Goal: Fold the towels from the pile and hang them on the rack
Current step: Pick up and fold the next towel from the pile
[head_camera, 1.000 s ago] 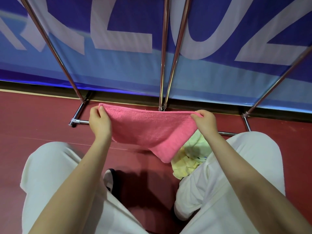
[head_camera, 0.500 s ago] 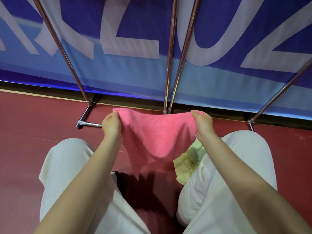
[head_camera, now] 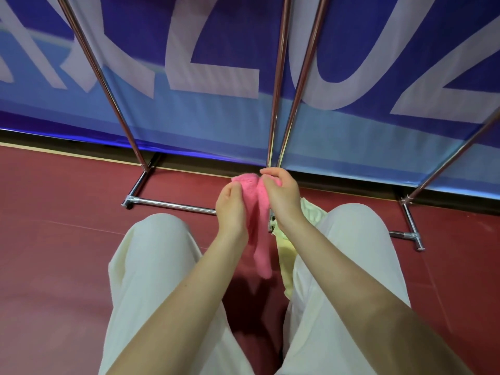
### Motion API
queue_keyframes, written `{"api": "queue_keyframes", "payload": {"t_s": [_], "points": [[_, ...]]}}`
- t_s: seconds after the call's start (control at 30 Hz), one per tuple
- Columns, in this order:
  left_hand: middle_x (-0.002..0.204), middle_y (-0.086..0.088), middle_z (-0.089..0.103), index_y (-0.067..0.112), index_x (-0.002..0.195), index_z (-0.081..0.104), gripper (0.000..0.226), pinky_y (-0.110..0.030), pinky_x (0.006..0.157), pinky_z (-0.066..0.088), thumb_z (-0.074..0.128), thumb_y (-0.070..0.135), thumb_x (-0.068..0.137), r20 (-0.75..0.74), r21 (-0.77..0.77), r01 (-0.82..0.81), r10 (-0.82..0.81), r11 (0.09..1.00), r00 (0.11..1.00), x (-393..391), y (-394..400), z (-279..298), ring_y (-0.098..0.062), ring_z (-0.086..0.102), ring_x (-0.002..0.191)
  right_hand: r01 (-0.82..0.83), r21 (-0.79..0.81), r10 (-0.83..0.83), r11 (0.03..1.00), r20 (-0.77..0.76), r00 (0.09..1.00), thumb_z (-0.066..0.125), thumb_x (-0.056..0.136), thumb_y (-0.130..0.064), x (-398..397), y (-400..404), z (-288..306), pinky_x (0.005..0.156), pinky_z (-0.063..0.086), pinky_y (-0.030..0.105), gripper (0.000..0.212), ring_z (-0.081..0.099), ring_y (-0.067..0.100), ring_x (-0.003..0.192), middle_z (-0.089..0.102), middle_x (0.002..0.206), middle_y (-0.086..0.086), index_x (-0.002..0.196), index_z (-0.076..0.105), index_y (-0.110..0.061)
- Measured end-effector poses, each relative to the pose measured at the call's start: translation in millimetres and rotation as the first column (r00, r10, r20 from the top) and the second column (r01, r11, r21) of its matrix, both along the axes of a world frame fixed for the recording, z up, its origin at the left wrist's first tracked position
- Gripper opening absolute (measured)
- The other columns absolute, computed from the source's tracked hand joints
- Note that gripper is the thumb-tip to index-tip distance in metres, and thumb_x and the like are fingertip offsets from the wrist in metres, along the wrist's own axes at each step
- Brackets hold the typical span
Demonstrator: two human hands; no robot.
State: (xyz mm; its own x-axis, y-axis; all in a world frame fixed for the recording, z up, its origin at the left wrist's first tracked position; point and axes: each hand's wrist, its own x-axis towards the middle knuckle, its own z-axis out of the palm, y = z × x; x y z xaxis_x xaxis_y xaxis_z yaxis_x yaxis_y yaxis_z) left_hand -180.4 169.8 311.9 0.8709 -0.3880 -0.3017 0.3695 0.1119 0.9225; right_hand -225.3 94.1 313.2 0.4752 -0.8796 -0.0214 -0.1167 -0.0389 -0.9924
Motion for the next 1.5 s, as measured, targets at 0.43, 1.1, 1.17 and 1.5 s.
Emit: {"api": "queue_keyframes", "payload": {"t_s": [0.43, 1.1, 1.17, 1.5], "points": [[0.107, -0.022, 0.070, 0.000, 0.105, 0.072, 0.028, -0.037, 0.088, 0.054, 0.051, 0.007, 0.088, -0.244, -0.125, -0.002, -0.029, 0.992, 0.969, 22, -6, -1, -0.028, 0.067, 0.092, -0.289, 0.124, 0.285, 0.949, 0.052, 0.957, 0.047, 0.090, 0.010, 13, 2, 16, 0.063, 0.055, 0.017, 0.027, 0.070, 0.007, 0.066, 0.067, 0.082, 0.008, 0.110, 0.063, 0.004], [0.103, -0.012, 0.073, 0.013, 0.100, 0.076, 0.025, -0.036, 0.084, 0.055, 0.054, 0.014, 0.088, -0.077, -0.001, 0.228, -0.228, 0.974, 0.971, 9, -2, 9, -0.021, 0.068, 0.093, -0.216, -0.341, 0.178, 0.915, -0.141, 0.974, 0.065, 0.088, -0.015, -16, -10, 6, 0.066, 0.042, 0.013, 0.009, 0.053, 0.001, 0.071, 0.060, 0.073, -0.013, 0.081, 0.065, -0.020], [0.099, -0.007, 0.074, 0.016, 0.099, 0.077, 0.023, -0.029, 0.077, 0.054, 0.055, 0.017, 0.089, -0.032, 0.014, 0.260, -0.260, 0.965, 0.965, 5, -3, 11, -0.017, 0.068, 0.089, -0.168, -0.315, 0.132, 0.934, -0.131, 0.983, 0.066, 0.088, -0.016, -16, -11, 6, 0.066, 0.044, 0.018, 0.011, 0.054, 0.006, 0.072, 0.060, 0.072, -0.011, 0.079, 0.064, -0.021], [0.085, 0.007, 0.072, 0.021, 0.094, 0.075, 0.021, -0.018, 0.073, 0.049, 0.056, 0.030, 0.097, 0.180, 0.073, 0.232, -0.242, 0.970, 0.953, 4, 1, 13, -0.003, 0.064, 0.080, -0.178, -0.187, 0.171, 0.966, -0.050, 0.984, 0.065, 0.089, -0.015, -17, -13, 10, 0.068, 0.047, 0.017, 0.013, 0.059, 0.006, 0.074, 0.064, 0.077, -0.005, 0.078, 0.063, -0.022]]}}
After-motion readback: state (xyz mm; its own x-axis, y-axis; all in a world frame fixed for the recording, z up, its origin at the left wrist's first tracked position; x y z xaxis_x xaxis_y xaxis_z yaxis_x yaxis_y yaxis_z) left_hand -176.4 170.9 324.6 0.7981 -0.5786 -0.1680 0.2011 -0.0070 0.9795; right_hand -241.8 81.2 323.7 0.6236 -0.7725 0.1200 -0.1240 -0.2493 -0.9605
